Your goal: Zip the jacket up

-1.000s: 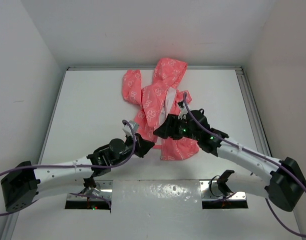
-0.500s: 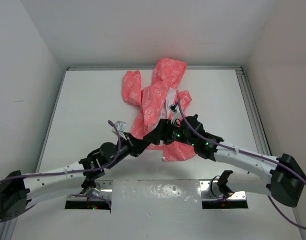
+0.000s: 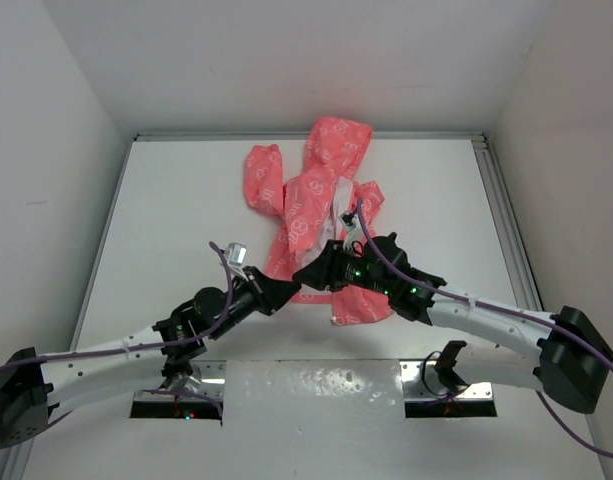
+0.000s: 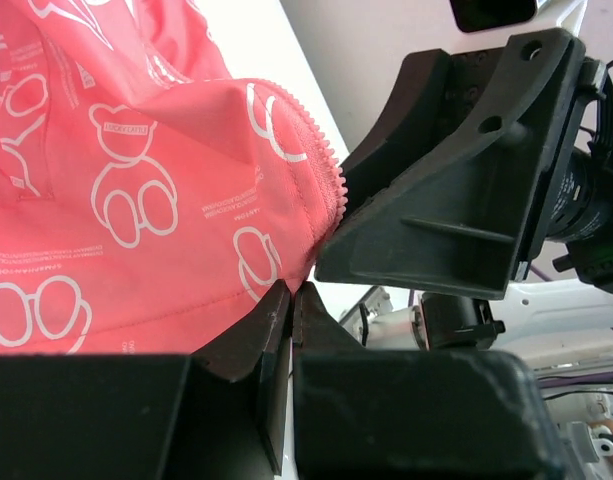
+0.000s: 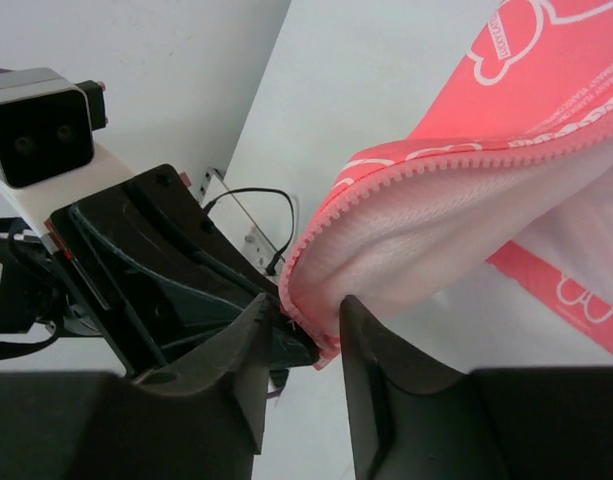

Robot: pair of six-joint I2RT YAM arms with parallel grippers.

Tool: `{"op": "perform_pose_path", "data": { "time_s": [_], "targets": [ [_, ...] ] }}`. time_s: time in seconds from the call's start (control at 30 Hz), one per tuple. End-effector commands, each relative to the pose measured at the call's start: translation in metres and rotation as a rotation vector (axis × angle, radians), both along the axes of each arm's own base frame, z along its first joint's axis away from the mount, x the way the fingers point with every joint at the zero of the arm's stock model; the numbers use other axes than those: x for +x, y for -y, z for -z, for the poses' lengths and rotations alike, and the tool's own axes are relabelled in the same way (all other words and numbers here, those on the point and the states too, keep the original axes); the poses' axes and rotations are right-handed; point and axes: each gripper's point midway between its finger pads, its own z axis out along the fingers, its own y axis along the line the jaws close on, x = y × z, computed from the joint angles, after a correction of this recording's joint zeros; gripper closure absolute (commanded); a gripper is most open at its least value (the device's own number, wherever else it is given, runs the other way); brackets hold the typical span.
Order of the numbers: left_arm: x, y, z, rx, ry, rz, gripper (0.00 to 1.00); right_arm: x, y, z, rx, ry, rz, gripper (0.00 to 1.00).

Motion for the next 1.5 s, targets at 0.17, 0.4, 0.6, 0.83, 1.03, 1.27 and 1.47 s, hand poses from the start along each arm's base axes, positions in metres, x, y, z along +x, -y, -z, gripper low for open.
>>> {"op": "perform_pose_path", "data": {
  "time_s": [0.17,0.4,0.6,0.83,1.03,1.27,1.47],
  "targets": [
    [-0.008,0.012,-0.018,-0.062,0.016,0.074,1.00,0.003,-0.008,-0.022,0.061,0.056,-0.007,0.34],
    [-0.011,0.010,-0.025,-0.090,0.027,0.079,1.00,0.000,-0.004,-0.027,0.072,0.056,-0.003,0.35],
    [-0.013,0.010,-0.025,-0.095,0.028,0.090,1.00,-0.002,-0.009,-0.029,0.093,0.047,-0.021,0.40],
    [-0.011,0.006,-0.021,-0.088,0.026,0.067,1.00,-0.001,-0.002,-0.016,0.063,0.022,0.019,0.49],
    [-0.010,0.011,-0.021,-0.071,0.022,0.078,1.00,-0.001,0.003,-0.014,0.053,0.024,0.040,0.71],
    [-0.012,0.013,-0.022,-0.060,0.044,0.099,0.83,-0.001,0.008,-0.015,0.054,0.032,0.059,1.00],
    [-0.013,0.006,-0.027,-0.073,0.081,0.087,0.63,-0.004,0.011,-0.014,0.042,0.015,0.051,1.00]
  ]
}}
